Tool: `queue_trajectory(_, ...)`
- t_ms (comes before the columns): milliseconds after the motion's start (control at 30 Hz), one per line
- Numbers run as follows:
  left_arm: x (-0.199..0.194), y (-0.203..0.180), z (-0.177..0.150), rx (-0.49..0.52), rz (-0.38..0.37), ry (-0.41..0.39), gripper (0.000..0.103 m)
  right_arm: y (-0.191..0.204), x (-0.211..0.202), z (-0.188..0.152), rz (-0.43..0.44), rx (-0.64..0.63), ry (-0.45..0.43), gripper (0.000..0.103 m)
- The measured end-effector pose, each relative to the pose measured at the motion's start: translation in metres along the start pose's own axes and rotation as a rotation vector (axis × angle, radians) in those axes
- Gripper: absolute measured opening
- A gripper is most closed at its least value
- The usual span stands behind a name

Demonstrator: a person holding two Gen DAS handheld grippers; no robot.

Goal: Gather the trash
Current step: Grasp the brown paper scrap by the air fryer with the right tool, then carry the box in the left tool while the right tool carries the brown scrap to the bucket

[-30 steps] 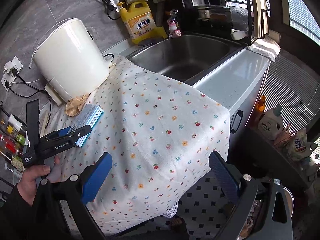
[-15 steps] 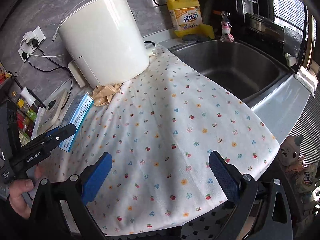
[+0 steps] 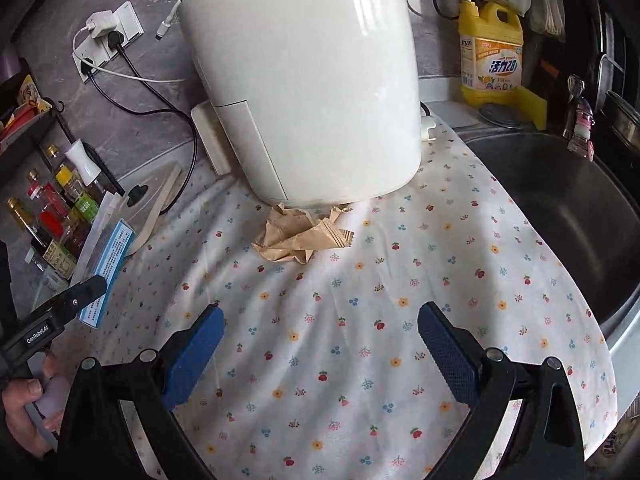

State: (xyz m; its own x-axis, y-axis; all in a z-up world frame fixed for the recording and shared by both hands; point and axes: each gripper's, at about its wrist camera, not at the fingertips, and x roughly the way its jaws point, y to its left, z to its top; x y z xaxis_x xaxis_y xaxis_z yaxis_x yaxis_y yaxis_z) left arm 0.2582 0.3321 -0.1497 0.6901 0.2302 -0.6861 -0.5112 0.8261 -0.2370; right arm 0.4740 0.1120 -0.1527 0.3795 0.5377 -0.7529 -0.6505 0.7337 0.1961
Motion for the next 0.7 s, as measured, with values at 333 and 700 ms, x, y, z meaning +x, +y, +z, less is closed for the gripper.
queue_trajectory(333, -0.015, 0.041, -0.004, -0.090, 0.099, -0.018, 0.065, 0.025, 0.051, 0.046, 0.002, -0.094, -0.003, 0.095)
queue_trajectory(700, -0.022, 0.051, -0.017, -0.133, 0.121, -0.008, 0.065, 0.018, 0.092, 0.051, 0.016, -0.094, 0.102, 0.028)
